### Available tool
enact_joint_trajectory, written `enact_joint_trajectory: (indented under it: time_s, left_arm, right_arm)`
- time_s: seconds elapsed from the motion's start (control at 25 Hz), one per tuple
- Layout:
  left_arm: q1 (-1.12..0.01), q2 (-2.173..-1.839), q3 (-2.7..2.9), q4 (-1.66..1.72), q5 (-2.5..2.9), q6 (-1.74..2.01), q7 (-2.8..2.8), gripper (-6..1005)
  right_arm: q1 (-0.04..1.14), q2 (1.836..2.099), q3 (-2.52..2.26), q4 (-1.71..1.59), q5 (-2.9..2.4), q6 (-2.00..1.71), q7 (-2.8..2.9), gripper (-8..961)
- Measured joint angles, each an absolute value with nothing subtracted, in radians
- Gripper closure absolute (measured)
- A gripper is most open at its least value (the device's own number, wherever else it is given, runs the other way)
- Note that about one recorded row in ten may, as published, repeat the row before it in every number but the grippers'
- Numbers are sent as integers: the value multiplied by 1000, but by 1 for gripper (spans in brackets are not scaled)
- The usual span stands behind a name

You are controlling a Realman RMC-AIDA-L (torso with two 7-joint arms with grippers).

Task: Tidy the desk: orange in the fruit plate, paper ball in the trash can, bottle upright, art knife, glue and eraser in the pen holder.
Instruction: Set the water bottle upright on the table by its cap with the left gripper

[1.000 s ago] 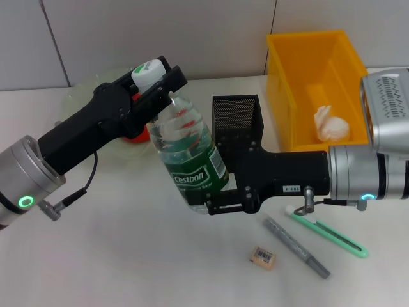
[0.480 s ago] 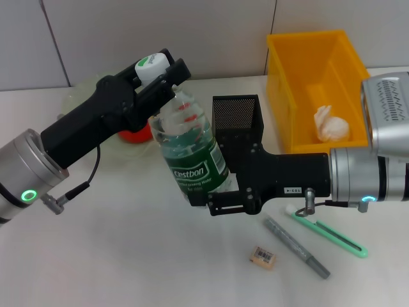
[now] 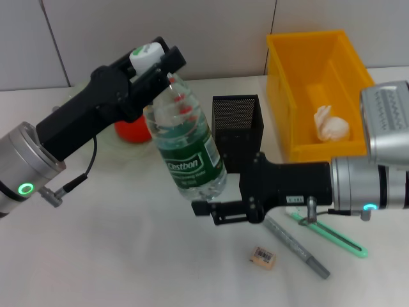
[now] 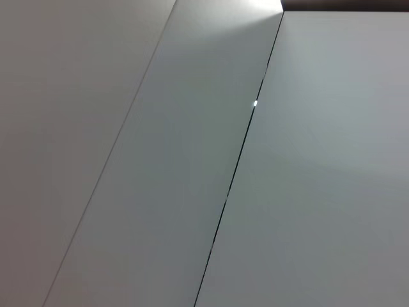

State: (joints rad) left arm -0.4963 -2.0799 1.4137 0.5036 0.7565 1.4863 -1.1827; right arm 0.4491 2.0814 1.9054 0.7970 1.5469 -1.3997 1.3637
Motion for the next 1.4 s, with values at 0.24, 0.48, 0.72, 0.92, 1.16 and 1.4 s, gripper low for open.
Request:
enact_joint_trajectory:
  time_s: [0.24,0.48,0.72,0.92,1.16,1.4]
  left_arm:
    - [-499,-2080,1409,505,751,1488,-1182,559]
    - [-499,-2080,1407,504,755,1488,-1182,560]
    - [-499,-2080,1406,504,756,1485,-1182,560]
    - [-499,-2080,1406,504,756,1483,-1182,560]
    - [-498,-2079,1406,499,746,1481,-1157,559]
    - [-491,-2077,1406,497,741,1480,-1127,559]
  right_arm:
    - [449,2081,1905,789,1545,-1393,1363,199]
    - [449,2082,1906,786,1545,-1391,1363,214]
    - [442,2081,1907,785,1539,-1390,1363,214]
    - [417,2080,1907,802,1538,-1403,1350,214]
    - [368,2079,1908,842,1536,-1404,1346,214]
    - [323,2078,1919,877,1536,-1405,1345,214]
